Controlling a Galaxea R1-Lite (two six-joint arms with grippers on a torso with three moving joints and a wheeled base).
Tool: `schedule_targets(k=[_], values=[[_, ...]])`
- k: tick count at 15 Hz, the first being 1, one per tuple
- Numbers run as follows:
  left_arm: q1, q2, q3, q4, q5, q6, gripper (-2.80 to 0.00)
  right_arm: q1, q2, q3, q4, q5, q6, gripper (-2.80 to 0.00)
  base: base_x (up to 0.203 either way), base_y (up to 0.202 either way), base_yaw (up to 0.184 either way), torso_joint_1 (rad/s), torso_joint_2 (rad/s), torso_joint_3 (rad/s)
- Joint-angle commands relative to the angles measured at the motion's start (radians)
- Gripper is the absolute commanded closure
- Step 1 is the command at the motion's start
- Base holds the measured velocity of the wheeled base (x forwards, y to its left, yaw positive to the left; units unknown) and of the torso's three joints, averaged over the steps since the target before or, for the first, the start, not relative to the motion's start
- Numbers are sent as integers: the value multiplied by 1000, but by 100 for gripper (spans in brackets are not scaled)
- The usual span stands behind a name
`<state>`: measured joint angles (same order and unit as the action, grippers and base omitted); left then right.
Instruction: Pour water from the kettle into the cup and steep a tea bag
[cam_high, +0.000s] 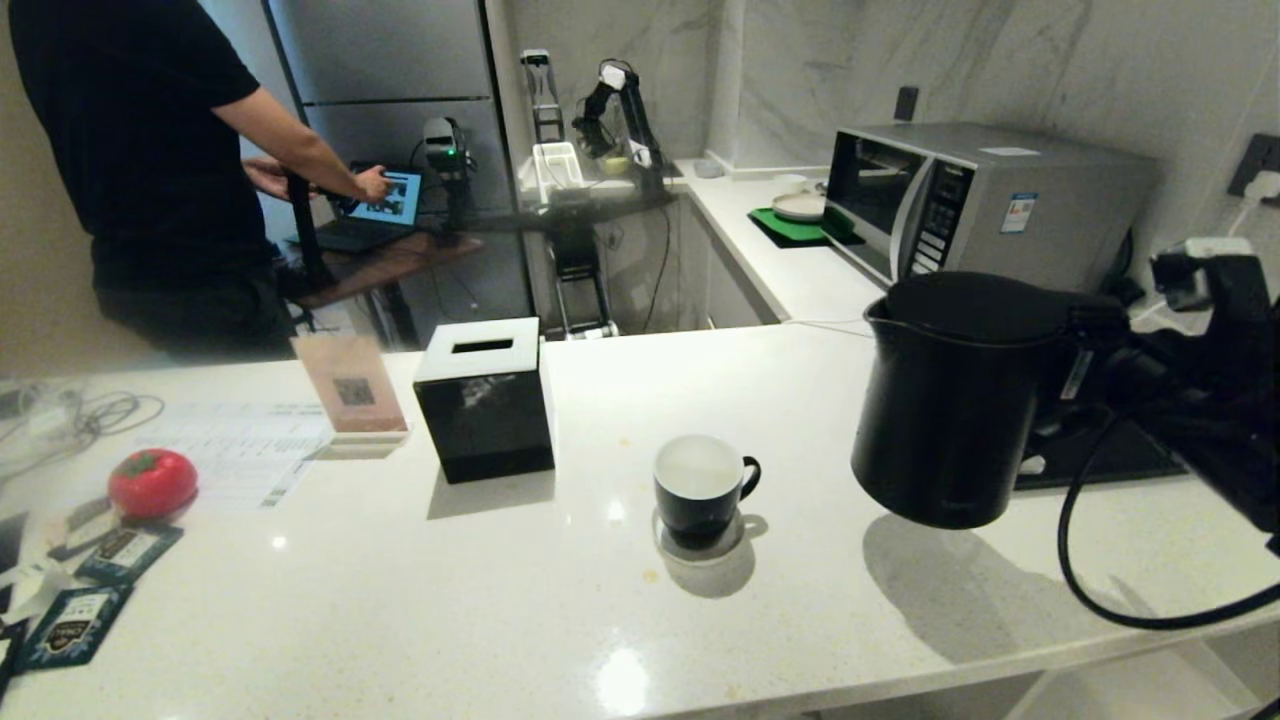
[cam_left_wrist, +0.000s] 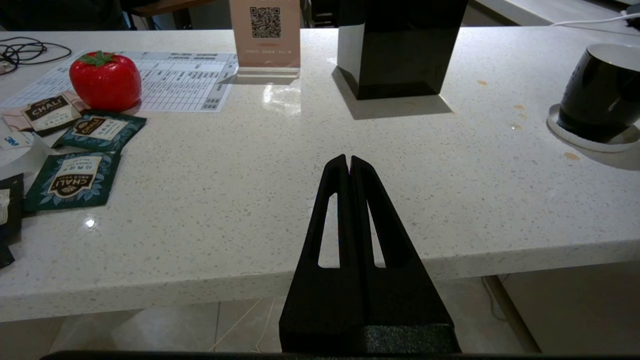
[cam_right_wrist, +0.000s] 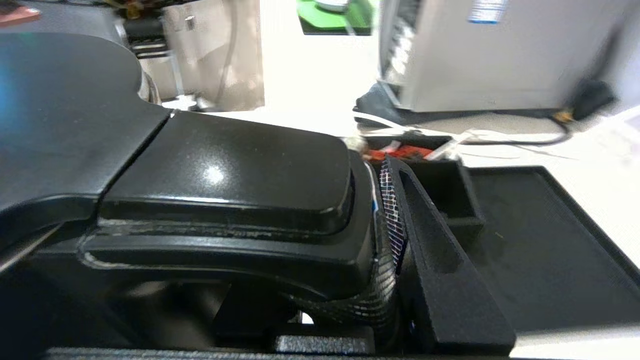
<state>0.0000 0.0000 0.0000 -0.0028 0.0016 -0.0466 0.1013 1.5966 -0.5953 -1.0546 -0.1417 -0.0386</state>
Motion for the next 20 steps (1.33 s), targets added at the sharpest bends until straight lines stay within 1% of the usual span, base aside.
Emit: schedule_targets(k=[1, 3, 6, 11, 15, 20], values=[[0, 2, 0, 0, 0, -1, 0, 16, 3, -38, 29, -1, -3, 0, 0, 0, 0, 0, 0, 0], [0, 2, 0, 0, 0, -1, 0, 51, 3, -75, 89, -14, -3, 0, 0, 0, 0, 0, 0, 0], [0, 2, 0, 0, 0, -1, 0, 77, 15, -129, 168, -24, -14, 0, 0, 0, 0, 0, 0, 0], [0, 2, 0, 0, 0, -1, 0, 91, 43, -141, 179, -22, -73, 0, 0, 0, 0, 0, 0, 0], [0, 2, 0, 0, 0, -1, 0, 127, 60, -154, 206, -22, -163, 0, 0, 0, 0, 0, 0, 0], [0, 2, 0, 0, 0, -1, 0, 164, 114, -232, 232, -24, -284, 0, 0, 0, 0, 0, 0, 0]])
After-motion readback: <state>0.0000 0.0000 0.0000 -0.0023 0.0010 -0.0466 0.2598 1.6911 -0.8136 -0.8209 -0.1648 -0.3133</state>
